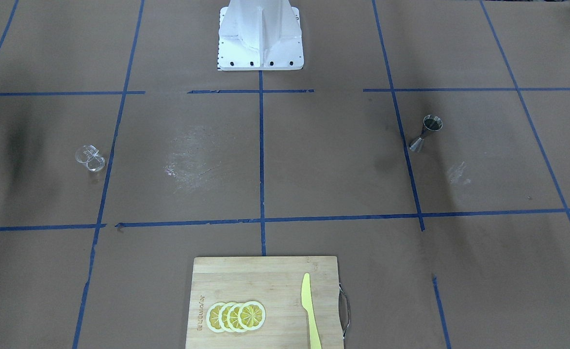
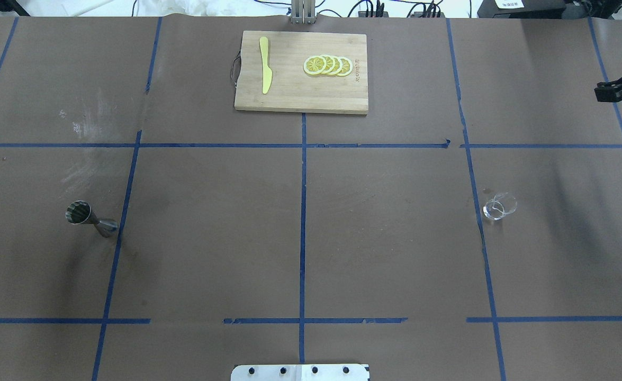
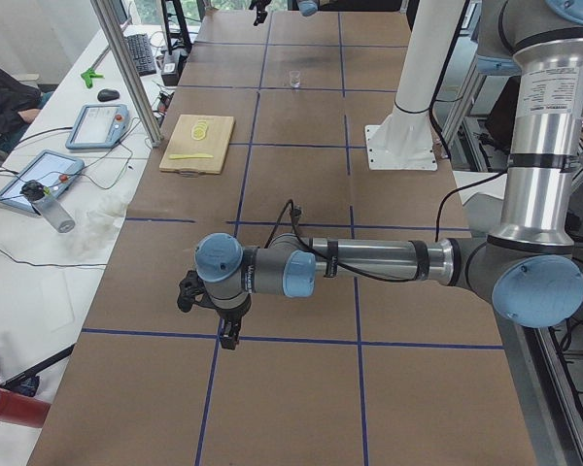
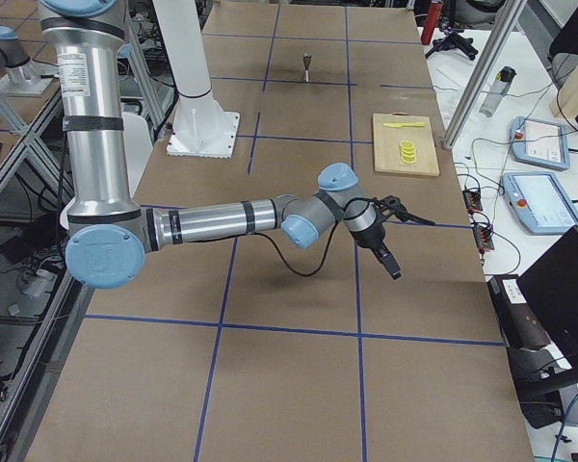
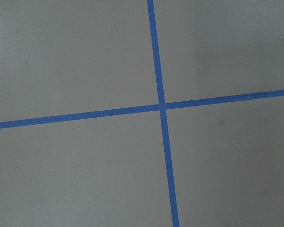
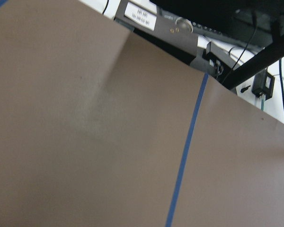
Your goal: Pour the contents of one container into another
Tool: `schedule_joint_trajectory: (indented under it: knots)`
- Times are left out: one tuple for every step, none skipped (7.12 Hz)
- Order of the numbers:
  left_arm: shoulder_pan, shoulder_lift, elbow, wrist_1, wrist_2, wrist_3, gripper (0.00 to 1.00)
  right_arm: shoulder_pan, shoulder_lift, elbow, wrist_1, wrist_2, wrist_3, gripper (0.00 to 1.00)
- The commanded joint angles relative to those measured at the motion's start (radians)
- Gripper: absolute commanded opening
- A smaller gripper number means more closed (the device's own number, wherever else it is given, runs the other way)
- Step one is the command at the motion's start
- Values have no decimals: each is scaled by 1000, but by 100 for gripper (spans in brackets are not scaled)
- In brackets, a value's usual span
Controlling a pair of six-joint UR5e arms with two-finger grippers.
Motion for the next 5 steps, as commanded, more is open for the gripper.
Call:
schedule_joint_trajectory:
  knots:
    - [0, 2, 1, -1, 0, 0, 100, 196, -6, -7, -231, 341, -278, 100]
    - [0, 0, 1, -1, 0, 0, 100, 259, -21, -6, -343, 435, -308, 100]
    - [0, 2, 0, -1, 0, 0, 100, 299, -73, -1, -412, 461, -311, 100]
    - [0, 2, 1, -1, 0, 0, 100, 313, -172, 11, -404, 444, -297, 100]
    - [0, 2, 1, -3, 0, 0, 100, 330, -191, 14, -420, 417, -294, 100]
